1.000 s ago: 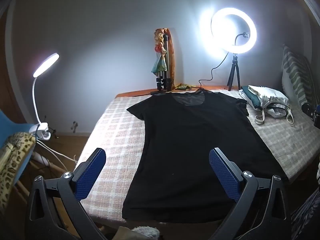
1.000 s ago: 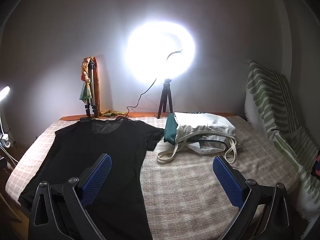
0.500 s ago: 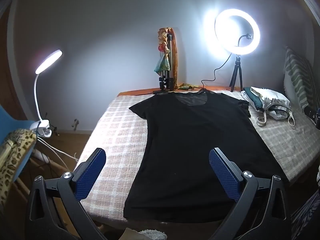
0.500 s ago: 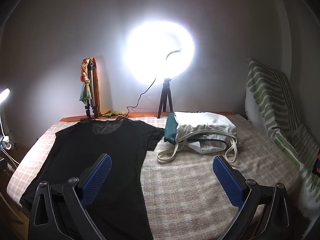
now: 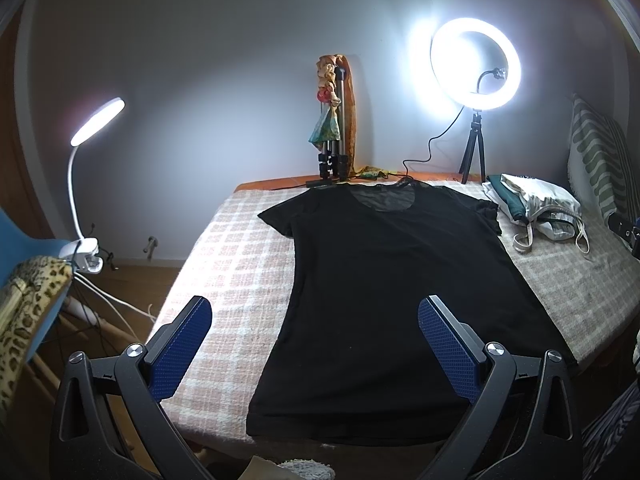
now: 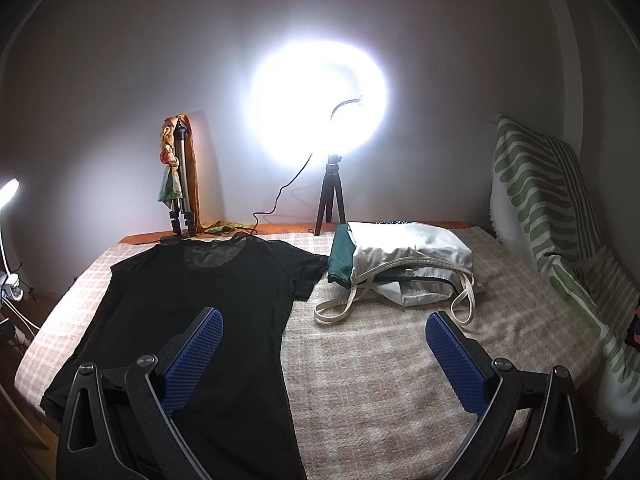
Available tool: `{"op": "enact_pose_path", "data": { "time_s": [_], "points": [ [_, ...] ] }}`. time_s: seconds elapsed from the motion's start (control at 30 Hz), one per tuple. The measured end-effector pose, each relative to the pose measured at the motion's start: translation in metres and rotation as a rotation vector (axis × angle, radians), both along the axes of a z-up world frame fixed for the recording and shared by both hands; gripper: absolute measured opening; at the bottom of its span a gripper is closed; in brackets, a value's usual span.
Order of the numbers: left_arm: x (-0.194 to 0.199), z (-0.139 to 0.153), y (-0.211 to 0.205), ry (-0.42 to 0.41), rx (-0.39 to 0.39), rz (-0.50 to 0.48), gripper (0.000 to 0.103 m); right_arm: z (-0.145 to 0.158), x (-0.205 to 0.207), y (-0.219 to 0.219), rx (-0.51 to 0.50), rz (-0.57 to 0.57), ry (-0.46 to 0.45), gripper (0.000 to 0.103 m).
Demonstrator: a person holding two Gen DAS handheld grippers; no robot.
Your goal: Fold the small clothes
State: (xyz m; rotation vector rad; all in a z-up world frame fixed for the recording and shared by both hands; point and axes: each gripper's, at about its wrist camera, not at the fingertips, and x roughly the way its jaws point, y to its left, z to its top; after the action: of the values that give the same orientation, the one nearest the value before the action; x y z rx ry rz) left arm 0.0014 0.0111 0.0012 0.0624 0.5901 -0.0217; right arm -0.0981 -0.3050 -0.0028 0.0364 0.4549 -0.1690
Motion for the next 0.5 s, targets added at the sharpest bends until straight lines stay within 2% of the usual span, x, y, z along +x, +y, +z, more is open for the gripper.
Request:
{"op": "enact_pose_path", "data": {
  "time_s": [0.5],
  "points": [
    [-0.0014, -0.0002, 0.0003, -0.004, -0.002, 0.005, 0.102, -0.0026, 0.0003, -0.0015, 0.005, 0.0, 0.003, 0.103]
  ]
}}
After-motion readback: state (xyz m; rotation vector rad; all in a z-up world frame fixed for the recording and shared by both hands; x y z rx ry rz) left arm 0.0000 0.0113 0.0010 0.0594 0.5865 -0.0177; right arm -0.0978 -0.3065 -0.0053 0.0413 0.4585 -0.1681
